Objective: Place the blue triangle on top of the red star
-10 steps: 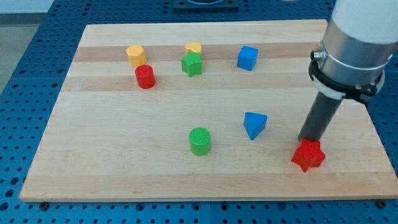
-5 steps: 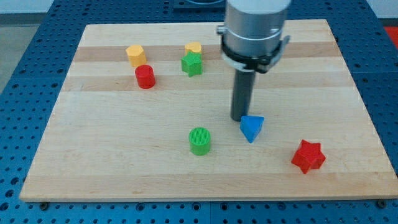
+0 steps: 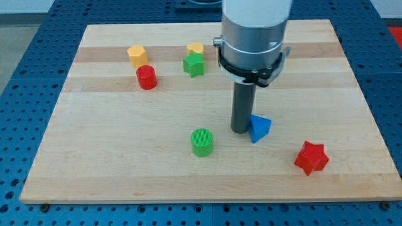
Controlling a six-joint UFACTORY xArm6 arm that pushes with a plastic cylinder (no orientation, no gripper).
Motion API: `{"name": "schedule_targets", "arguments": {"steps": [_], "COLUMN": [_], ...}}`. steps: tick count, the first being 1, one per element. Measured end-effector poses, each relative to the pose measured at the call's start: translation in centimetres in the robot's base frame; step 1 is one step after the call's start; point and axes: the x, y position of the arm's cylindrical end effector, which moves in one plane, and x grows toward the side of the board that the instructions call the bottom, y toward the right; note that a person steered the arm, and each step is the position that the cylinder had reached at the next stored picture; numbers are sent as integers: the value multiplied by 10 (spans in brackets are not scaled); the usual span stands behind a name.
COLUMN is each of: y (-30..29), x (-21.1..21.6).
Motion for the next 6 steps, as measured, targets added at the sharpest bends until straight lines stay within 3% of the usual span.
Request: {"name": "schedule_targets", "arguments": {"steps": [4, 6], "y": [65, 83], "x": [-1, 23]}}
